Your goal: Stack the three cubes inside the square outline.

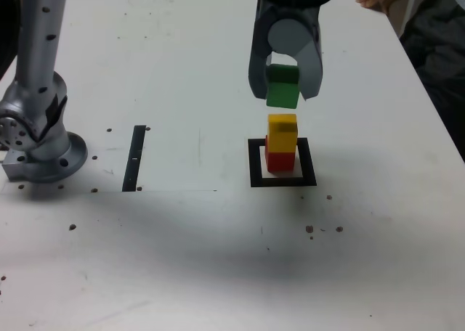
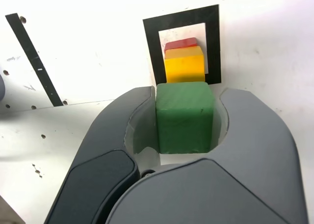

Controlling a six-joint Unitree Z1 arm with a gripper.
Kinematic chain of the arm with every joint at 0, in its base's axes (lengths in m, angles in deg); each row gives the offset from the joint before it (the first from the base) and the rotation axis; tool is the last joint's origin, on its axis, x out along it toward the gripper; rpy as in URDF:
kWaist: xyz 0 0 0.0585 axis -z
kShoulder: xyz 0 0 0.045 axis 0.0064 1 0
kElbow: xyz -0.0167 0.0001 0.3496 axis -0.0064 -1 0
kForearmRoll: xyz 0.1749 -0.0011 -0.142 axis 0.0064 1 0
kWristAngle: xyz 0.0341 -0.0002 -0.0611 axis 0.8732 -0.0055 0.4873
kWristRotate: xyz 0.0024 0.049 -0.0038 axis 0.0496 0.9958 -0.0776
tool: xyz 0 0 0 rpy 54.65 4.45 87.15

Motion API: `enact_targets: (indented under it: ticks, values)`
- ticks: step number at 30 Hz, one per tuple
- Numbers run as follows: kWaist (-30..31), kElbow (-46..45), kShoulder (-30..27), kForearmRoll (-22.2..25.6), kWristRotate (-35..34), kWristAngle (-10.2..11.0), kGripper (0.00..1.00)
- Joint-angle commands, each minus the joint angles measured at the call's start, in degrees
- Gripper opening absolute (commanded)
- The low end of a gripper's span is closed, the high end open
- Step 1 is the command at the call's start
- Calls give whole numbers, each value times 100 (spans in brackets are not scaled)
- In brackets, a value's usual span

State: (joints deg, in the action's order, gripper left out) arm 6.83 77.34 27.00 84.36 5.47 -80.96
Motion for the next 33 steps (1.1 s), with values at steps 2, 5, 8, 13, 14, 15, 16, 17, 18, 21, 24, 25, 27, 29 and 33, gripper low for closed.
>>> enact_targets:
  ticks: [2,5,8,13,14,15,16,17,18,21,24,25,27,29,33]
  values:
    - [-86,-90,-43,-4,18,-76,28]
    - [-128,-180,-21,-95,24,-176,28]
    - [-146,-228,22,-184,26,-270,28]
    - [-213,-268,157,-227,35,-370,28]
    - [-233,-275,184,-227,41,-379,28]
    - [-251,-284,210,-230,48,-387,28]
    - [-270,-293,235,-233,59,-394,28]
    - [-288,-302,258,-237,70,-402,28]
    - [-303,-310,280,-242,81,-408,28]
    - [-327,-326,323,-261,106,-422,28]
    - [-334,-329,342,-270,115,-428,28]
    - [-334,-327,347,-272,115,-429,28]
    - [-334,-327,357,-279,121,-431,30]
    - [-334,-330,370,-315,149,-437,48]
    - [-333,-364,380,-399,197,-458,90]
